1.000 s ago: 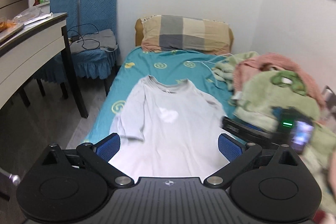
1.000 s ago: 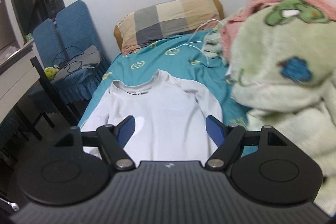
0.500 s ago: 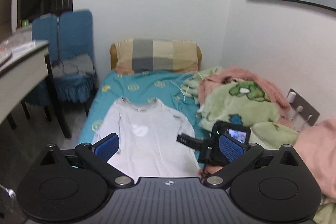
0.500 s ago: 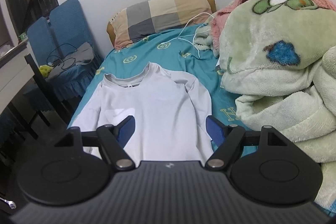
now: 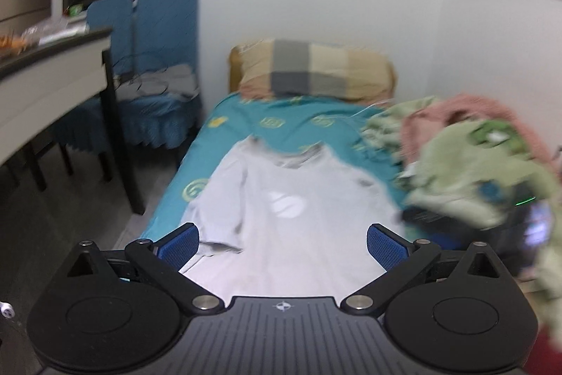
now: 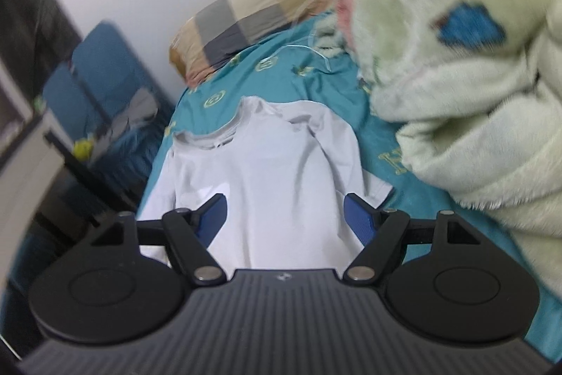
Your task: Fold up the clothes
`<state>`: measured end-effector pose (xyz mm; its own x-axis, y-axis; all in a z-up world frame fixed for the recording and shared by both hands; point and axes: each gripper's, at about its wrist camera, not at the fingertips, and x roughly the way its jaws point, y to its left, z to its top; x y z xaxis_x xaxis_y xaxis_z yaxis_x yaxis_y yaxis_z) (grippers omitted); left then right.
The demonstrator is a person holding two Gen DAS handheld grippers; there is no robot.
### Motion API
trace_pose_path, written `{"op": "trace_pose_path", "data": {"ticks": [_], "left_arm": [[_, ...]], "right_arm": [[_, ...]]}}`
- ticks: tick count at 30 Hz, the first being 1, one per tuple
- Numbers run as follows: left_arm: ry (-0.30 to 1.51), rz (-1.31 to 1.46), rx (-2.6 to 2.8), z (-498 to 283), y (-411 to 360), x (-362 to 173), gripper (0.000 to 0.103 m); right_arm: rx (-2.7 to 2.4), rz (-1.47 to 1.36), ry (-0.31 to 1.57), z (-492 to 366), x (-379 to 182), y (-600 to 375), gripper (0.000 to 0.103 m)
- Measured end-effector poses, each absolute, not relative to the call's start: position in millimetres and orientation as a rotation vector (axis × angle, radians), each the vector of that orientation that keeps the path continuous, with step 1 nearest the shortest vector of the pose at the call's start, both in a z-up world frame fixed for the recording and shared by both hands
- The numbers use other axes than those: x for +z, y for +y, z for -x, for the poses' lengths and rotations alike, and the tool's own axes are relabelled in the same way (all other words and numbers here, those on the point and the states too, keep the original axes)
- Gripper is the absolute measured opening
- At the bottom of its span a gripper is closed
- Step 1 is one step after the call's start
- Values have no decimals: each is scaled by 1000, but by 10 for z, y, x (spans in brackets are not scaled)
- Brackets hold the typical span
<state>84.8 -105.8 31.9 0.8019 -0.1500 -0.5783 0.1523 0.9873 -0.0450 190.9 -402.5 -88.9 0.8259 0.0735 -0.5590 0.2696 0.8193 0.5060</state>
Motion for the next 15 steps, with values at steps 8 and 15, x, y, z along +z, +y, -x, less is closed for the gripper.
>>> {"op": "trace_pose_path", "data": {"ticks": [8,15], "left_arm": [[731,71,-137,-1531,-654,-864,100],[775,75,-74,-1867,-461,-1220,100]], "right_arm": [[-225,-686,660,-2229,-1320,-4329,57],[-335,-868,709,-2458,-1897,-4714,57]]}}
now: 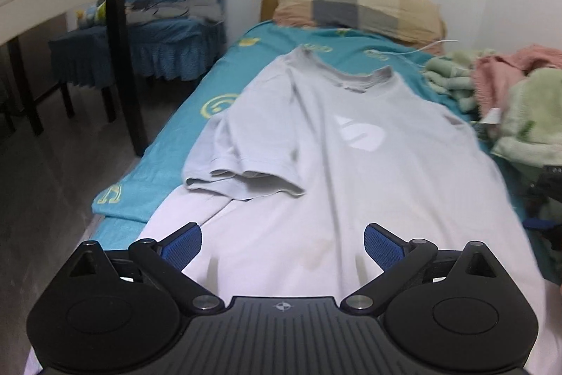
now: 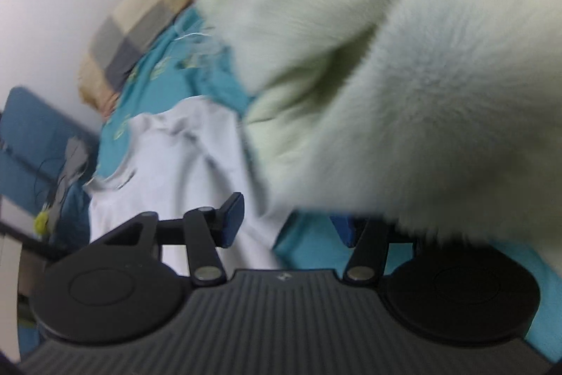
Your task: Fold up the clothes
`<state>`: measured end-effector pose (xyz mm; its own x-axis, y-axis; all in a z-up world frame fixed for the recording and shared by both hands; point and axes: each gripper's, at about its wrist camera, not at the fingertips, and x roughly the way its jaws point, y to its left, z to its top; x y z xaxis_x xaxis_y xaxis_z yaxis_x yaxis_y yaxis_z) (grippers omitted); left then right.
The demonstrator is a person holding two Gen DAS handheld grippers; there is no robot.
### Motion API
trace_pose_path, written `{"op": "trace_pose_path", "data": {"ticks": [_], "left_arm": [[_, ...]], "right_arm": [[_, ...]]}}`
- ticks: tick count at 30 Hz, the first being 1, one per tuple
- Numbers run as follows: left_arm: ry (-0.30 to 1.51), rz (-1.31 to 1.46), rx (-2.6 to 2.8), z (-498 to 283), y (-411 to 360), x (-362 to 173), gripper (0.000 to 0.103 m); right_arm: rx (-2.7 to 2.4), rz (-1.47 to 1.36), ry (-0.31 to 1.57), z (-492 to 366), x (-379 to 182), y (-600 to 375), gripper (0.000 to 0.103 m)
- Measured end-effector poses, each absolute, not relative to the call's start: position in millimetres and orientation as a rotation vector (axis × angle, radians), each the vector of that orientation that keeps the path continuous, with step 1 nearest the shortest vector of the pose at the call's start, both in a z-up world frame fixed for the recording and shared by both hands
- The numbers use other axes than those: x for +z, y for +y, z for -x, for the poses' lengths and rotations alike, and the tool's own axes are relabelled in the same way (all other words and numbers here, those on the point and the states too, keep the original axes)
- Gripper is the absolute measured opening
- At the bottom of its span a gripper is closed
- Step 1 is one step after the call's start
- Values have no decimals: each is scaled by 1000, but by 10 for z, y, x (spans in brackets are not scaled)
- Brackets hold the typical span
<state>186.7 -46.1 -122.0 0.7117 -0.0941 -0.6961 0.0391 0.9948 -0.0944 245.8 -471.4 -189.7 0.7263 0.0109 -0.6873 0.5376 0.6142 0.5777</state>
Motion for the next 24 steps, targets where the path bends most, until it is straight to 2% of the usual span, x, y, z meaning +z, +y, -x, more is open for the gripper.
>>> {"op": "trace_pose_path", "data": {"ticks": [2,4,5,6,10,15,24], "left_arm": [[792,105,-81,-1937,-441,-1295,100],[806,110,-77,-1985,-476,-1350,100],[812,106,-75,-1998,-484,-1374,100],[816,102,-72,-2029,-511,-1412,100],[817,101,-64,-2041,-549,-1440,100],[793,101,-62,-2010,-540,-1366,100],[777,137,-53,-2039,-416,-1278,100]], "right_arm": [[-320,-876,719,-2578,-2003,-4693,54],[-313,-845,712,-2693,-2033,-4629,45],[-305,-830,707,-2741,-2037,-4597,35],[-286,-828,710,-2790,-2044,-4585,11],[-278,-744,663,-2840,-1879,-4499,8],[-359,-579,496,-2801,-1365,-4475,7],[-481,-179,408,-2933,-854,-4443,7]]}}
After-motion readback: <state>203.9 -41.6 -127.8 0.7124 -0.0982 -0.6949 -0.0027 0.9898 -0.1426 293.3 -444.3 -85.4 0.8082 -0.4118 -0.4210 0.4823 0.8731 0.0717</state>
